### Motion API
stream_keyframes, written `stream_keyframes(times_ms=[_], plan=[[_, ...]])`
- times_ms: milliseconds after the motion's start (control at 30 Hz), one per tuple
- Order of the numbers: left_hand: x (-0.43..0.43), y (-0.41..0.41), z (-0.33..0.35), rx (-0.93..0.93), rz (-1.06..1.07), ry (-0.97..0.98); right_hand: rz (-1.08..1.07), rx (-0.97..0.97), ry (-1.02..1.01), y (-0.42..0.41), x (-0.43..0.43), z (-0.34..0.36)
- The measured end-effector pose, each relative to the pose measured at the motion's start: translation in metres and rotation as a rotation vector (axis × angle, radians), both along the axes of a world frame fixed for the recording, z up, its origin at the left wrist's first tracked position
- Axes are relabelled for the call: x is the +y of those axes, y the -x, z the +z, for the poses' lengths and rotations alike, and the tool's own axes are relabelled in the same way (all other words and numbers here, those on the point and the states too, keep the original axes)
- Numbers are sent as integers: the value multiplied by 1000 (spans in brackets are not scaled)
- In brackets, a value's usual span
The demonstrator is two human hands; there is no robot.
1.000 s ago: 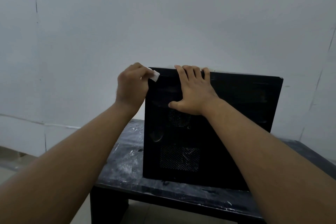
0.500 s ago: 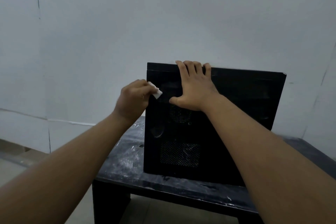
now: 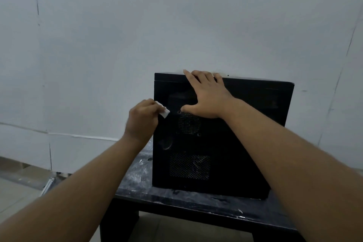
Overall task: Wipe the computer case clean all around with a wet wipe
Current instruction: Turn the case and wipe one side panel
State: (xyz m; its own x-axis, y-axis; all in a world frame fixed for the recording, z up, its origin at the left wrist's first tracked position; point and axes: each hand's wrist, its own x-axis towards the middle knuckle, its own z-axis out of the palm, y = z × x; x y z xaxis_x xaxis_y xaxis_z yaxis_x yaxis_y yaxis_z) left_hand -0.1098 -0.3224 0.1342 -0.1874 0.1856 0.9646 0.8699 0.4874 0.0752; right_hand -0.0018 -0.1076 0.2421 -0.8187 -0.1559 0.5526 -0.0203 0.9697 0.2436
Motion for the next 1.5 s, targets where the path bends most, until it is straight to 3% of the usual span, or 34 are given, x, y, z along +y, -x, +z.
stream_keyframes(times_ms=[233, 467, 667, 967, 1167, 1300, 1400, 1500], plan=[[20, -13, 74, 13, -121, -181, -101, 125, 2, -13, 22, -16], [24, -15, 19, 116, -71, 31, -72, 158, 45, -8, 20, -20], [43, -13, 81, 36, -21, -253, -71, 146, 45, -9, 21, -19], [26, -20, 36, 22, -23, -43, -68, 70, 88, -29, 42, 1], [60, -28, 97, -1, -63, -108, -111, 217, 51, -23, 48, -26], [60, -32, 61, 50, -48, -89, -77, 230, 87, -23, 48, -25], [48, -33, 26, -12, -18, -124, -72, 220, 99, -24, 47, -26], [58, -37, 47, -54, -32, -194, -78, 223, 98, -23, 46, -26]])
